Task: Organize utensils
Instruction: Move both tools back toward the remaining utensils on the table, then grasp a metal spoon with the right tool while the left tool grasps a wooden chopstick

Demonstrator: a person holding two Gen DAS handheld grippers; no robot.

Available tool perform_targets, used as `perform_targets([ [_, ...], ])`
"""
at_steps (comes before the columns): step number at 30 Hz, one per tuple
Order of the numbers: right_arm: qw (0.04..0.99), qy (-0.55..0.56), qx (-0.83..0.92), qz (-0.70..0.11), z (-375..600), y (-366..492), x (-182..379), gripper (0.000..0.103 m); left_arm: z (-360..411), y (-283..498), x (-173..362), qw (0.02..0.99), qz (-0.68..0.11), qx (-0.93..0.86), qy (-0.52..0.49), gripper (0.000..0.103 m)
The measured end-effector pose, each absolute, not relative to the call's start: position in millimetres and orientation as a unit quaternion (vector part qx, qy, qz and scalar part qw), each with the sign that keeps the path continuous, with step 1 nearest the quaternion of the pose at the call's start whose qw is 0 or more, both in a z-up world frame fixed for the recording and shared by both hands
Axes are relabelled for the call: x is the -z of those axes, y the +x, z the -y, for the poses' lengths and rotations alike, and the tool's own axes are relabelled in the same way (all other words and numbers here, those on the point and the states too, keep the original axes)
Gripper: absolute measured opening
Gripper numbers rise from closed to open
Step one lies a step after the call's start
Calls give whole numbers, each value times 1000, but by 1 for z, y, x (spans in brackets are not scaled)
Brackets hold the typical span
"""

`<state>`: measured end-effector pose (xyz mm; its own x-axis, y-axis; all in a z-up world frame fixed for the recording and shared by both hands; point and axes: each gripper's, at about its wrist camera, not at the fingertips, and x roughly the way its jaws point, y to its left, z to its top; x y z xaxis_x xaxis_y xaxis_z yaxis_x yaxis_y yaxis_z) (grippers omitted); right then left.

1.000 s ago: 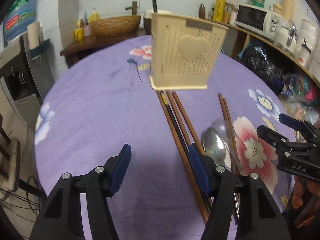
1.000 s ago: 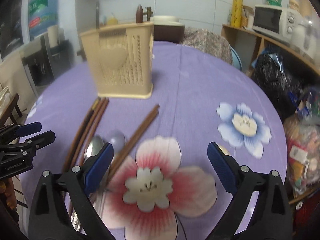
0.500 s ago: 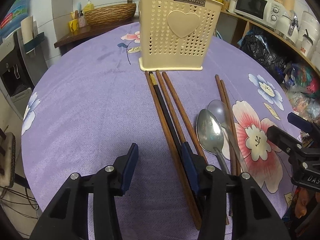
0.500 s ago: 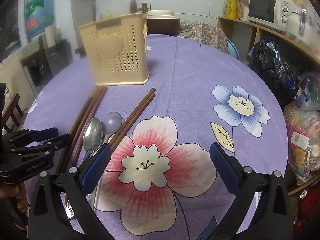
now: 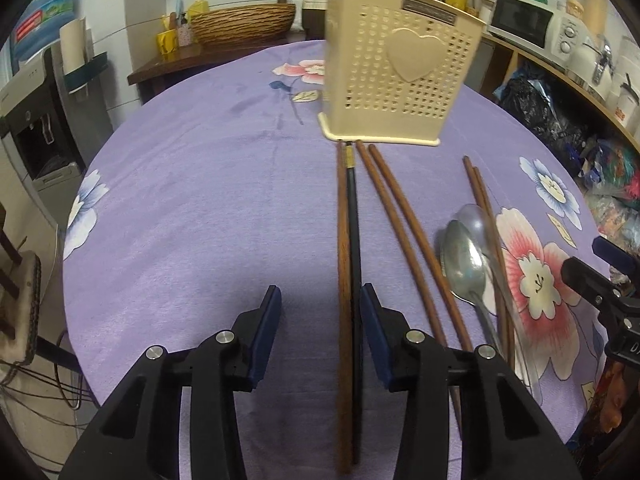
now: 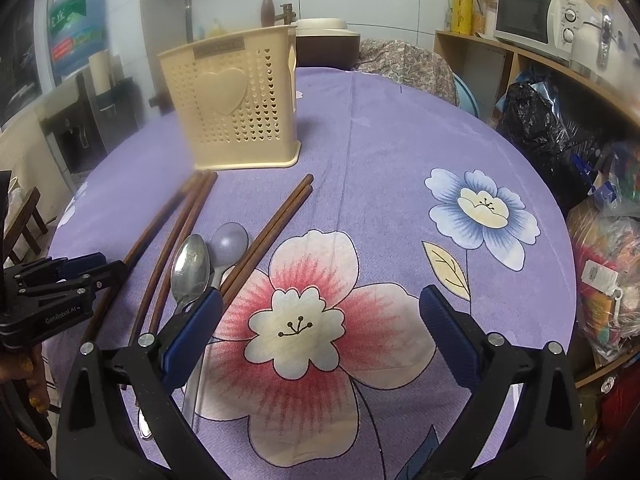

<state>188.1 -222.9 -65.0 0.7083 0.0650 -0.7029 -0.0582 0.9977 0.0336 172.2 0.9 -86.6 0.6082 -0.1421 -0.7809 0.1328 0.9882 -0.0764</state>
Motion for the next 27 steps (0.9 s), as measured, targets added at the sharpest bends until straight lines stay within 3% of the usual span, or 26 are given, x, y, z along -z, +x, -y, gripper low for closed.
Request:
perform_targets([
  [18,921,1,-44,-386,213,187,67,97,2,184,85,897,-432,87,17,40],
  [27,921,-7,-74,-382,197,183,60,97,-11,217,87,896,-438,70,25,25],
])
